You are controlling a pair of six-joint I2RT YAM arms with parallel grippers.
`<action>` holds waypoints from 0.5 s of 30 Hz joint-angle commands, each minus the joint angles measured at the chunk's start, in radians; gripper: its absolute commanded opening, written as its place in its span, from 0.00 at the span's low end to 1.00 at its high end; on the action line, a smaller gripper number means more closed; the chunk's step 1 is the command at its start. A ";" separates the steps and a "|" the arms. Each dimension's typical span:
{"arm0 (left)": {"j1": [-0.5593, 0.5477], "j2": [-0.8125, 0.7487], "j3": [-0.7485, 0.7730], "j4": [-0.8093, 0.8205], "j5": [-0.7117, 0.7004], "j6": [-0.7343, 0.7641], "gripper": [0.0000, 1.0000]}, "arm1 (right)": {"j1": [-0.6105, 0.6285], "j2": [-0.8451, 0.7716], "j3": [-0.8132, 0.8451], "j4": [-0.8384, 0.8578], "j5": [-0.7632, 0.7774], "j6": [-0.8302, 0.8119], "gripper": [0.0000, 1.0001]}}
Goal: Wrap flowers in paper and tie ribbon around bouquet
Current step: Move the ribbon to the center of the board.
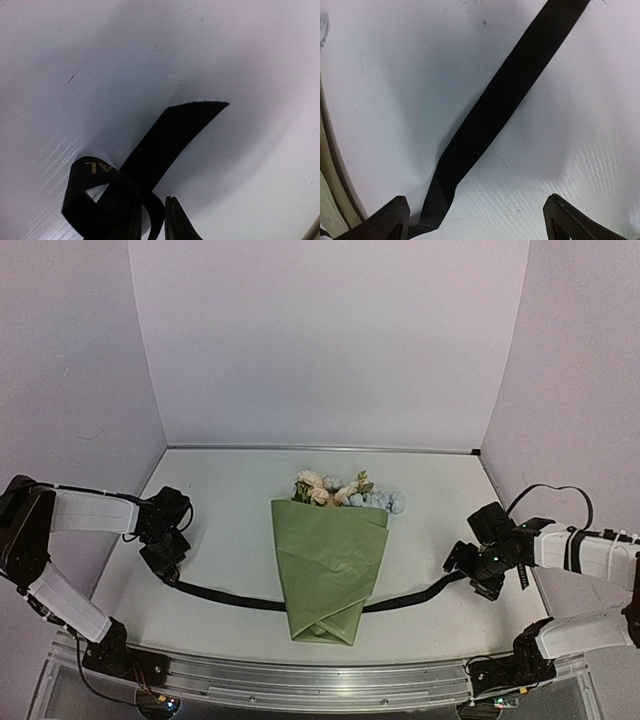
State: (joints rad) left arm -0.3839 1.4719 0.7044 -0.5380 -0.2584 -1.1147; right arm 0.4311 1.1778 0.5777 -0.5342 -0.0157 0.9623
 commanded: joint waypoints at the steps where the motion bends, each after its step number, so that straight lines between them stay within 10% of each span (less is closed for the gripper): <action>1: 0.037 0.031 0.011 0.068 0.024 0.033 0.08 | -0.039 0.045 0.027 0.000 0.066 0.032 0.93; 15: 0.159 0.039 0.091 0.136 0.110 0.136 0.00 | -0.097 0.315 0.093 0.187 0.005 0.119 0.68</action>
State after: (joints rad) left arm -0.2681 1.5227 0.7363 -0.4393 -0.1803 -1.0290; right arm 0.3494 1.4145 0.6308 -0.4400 0.0239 1.0349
